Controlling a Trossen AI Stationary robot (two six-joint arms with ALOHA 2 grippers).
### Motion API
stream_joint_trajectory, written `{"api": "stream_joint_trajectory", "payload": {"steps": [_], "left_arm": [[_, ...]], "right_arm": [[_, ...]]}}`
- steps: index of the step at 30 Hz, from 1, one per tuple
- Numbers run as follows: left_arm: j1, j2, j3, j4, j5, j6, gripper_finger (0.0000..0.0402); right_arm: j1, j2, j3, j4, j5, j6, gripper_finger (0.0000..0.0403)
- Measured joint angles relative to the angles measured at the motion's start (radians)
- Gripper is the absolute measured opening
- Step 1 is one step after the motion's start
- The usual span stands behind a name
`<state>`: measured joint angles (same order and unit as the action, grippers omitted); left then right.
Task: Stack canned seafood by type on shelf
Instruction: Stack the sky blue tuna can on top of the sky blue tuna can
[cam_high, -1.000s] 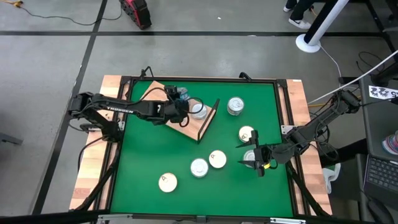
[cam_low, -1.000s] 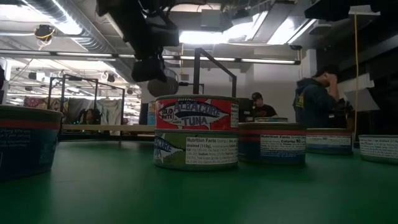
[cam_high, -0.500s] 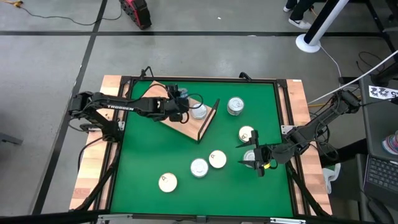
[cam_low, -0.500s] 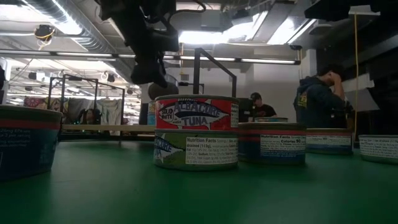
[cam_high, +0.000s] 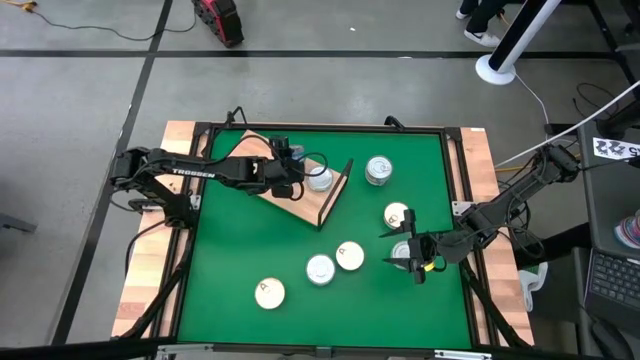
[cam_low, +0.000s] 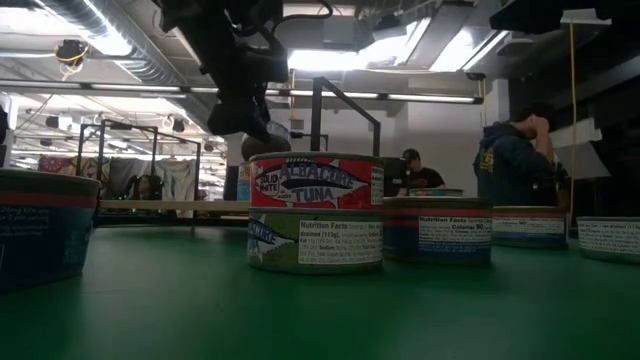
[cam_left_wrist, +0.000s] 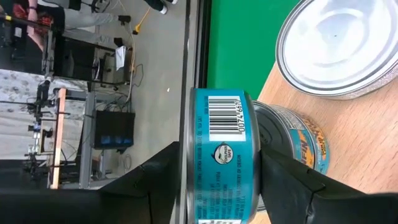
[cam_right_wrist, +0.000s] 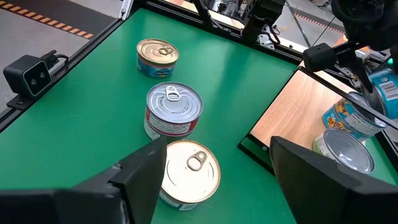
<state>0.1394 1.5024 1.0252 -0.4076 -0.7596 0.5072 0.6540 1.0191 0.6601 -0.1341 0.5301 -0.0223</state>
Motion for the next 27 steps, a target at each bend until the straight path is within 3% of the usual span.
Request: {"api": "stream_joint_trajectory", "payload": {"steps": [9, 13, 18, 27], "left_arm": [[0.009, 0.000, 0.000, -0.003, 0.003, -0.031, 0.0234], [0.034, 0.000, 0.000, -0.004, 0.007, -0.113, 0.0234], [0.074, 0.000, 0.000, -0.005, 0.124, -0.184, 0.0233], [0.063, 0.000, 0.000, -0.037, 0.132, -0.187, 0.0233]], "right_arm": [[0.000, 0.000, 0.000, -0.005, 0.000, 0.000, 0.0285], [0.000, 0.000, 0.000, -0.005, 0.000, 0.000, 0.0285], [0.000, 0.000, 0.000, -0.005, 0.000, 0.000, 0.0285], [0.000, 0.000, 0.000, -0.008, 0.000, 0.000, 0.0285]]}}
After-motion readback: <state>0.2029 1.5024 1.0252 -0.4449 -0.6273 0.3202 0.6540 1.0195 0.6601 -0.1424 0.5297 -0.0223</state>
